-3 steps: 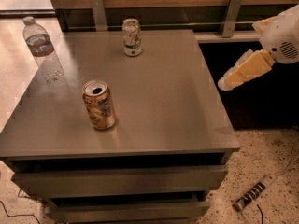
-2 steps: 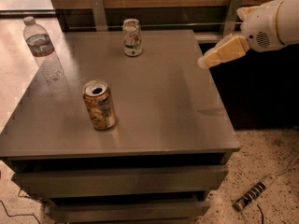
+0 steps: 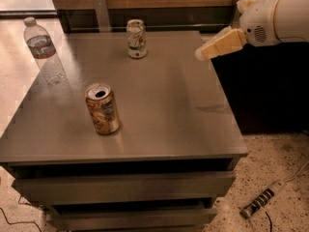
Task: Knock 7up can over
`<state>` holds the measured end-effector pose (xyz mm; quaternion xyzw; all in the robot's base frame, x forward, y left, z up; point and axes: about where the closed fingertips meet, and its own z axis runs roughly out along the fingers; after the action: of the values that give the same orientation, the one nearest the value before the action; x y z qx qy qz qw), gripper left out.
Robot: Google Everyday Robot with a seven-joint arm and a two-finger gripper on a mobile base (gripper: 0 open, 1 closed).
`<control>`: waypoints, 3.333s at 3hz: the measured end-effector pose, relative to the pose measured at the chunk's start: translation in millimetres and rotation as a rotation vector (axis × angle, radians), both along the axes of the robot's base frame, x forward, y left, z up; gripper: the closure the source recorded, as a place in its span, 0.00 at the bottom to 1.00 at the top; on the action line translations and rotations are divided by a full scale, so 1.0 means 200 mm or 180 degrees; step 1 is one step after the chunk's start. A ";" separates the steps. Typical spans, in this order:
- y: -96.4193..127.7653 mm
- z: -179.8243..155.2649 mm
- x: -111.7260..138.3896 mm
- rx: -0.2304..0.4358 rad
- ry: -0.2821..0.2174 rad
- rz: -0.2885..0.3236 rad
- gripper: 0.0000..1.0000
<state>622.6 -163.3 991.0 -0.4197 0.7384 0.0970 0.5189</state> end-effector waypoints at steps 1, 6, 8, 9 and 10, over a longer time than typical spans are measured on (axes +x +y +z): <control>0.00 -0.01 0.07 0.0052 -0.0010 -0.0043 0.00; 0.38 -0.31 0.72 0.0876 -0.0025 0.0515 0.00; 0.53 -0.36 0.79 0.1110 -0.0066 0.0677 0.00; 0.64 -0.40 0.88 0.1171 -0.0012 0.0850 0.00; 0.71 -0.42 0.93 0.1232 0.0005 0.0956 0.00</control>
Offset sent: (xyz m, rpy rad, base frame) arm 0.0843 0.0037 -0.0153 0.1066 -0.0425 -0.0409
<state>808.5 -22.1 906.0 -0.4175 0.6358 0.3130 0.5688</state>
